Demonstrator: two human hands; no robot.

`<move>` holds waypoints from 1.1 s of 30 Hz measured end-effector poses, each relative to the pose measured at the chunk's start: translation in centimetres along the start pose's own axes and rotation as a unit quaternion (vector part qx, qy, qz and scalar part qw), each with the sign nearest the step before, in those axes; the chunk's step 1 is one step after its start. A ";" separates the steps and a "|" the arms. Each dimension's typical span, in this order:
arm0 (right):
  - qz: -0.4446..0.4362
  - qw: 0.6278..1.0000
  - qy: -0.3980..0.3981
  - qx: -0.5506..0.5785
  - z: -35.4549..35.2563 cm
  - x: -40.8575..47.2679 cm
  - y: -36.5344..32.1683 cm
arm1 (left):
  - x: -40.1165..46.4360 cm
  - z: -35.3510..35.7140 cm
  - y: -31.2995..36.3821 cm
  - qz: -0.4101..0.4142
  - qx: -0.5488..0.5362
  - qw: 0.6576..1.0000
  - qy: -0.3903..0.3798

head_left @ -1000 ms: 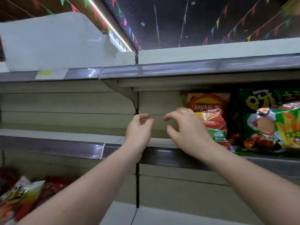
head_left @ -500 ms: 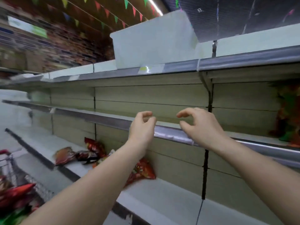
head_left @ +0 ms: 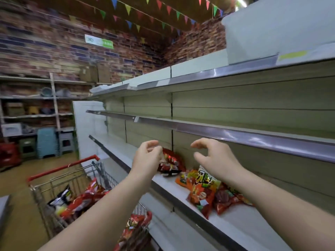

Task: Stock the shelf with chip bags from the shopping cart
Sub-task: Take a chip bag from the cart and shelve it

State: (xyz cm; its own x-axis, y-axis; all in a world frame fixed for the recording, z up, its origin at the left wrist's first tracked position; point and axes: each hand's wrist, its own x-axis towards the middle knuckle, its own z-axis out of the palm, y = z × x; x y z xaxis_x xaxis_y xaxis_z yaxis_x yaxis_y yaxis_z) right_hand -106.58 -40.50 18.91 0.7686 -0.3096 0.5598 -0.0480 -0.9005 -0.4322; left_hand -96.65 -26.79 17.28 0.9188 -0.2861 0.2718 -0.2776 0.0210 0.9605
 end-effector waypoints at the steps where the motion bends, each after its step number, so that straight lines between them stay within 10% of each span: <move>1: -0.002 1.000 -0.009 0.007 1.3 0.5 -0.5 | 0.5 -1.1 -0.7 -0.008 0.000 1.000 0.011; 33: 0.022 0.905 -0.385 0.181 45.1 16.4 1.1 | 17.4 -16.9 -29.4 -0.334 0.027 0.910 0.246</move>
State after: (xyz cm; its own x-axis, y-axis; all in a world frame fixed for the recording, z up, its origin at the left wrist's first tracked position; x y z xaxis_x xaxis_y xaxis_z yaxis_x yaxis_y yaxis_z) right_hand -65.30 -32.78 -4.29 0.9944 0.0868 -0.0609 0.0158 -0.6899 -0.7238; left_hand -67.74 -16.17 -5.17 0.8986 0.2457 -0.3636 0.3867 -0.0519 0.9207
